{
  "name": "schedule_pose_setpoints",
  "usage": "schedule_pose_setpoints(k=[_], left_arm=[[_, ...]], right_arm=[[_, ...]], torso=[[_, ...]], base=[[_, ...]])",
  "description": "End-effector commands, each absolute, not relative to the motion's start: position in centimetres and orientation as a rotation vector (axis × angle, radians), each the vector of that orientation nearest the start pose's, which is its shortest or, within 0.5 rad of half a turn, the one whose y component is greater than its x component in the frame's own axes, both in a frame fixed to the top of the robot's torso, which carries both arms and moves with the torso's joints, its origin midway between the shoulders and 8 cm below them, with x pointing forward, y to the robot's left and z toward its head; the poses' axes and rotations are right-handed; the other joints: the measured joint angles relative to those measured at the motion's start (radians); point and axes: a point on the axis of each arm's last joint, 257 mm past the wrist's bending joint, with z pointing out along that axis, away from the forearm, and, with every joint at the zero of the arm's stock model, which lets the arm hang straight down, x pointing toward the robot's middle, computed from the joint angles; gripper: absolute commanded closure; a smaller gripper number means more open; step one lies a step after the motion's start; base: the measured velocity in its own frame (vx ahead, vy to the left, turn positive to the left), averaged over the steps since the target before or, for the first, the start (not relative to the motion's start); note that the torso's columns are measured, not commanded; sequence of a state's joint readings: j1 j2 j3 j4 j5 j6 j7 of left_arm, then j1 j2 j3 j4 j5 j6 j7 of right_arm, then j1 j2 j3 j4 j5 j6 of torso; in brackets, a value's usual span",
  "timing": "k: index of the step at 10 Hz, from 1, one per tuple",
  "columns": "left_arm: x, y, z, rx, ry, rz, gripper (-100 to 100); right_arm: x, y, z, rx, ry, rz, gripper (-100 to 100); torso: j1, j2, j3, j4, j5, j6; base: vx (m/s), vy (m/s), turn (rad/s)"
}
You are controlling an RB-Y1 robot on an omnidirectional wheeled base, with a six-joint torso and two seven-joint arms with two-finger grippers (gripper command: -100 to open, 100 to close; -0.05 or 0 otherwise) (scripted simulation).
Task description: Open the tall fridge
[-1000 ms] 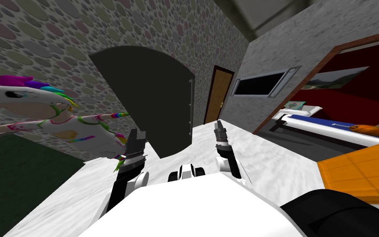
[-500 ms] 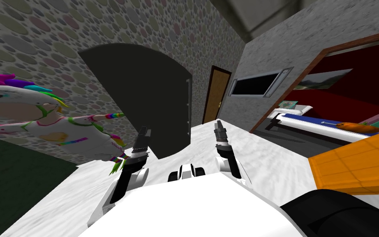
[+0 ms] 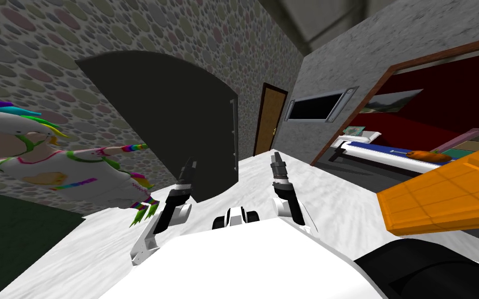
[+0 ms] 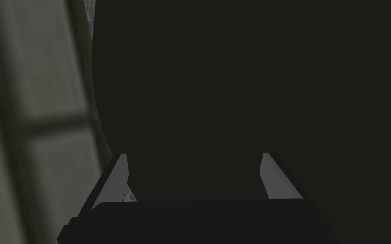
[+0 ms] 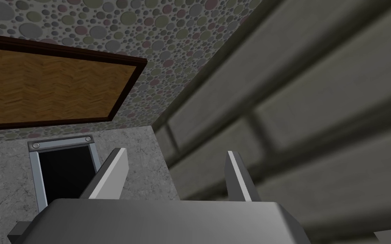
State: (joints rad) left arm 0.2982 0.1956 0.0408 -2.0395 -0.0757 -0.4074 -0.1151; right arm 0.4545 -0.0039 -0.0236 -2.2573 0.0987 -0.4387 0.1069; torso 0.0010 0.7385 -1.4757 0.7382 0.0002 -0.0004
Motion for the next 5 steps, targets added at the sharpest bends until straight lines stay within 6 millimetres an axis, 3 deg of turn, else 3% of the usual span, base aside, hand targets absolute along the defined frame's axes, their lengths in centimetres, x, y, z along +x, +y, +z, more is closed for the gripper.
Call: schedule_pose_setpoints(k=[1, 3, 5], left_arm=[[44.6, 26.8, -3.8, -0.513, 0.966, -1.075, -100], [47.0, 26.5, -4.7, -0.519, 1.012, -1.049, -100], [48.4, 26.0, -4.3, -0.509, 1.022, -1.044, -100]], right_arm=[[36.3, -27.4, 1.7, 0.583, 0.723, 1.12, 0], [36.3, -27.4, 1.7, 0.583, 0.723, 1.12, 0], [36.3, -27.5, 1.7, 0.583, 0.723, 1.12, 0]], torso=[[0.0, -0.001, 0.0, 0.0, 0.0, 0.0], [-0.002, -0.001, -0.001, 0.0, -0.001, 0.001], [0.0, 0.0, 0.0, 0.0, 0.0, 0.0]], base=[[-0.006, -0.042, -0.075], [0.0, -0.069, -0.11], [0.0, -0.043, -0.035]])
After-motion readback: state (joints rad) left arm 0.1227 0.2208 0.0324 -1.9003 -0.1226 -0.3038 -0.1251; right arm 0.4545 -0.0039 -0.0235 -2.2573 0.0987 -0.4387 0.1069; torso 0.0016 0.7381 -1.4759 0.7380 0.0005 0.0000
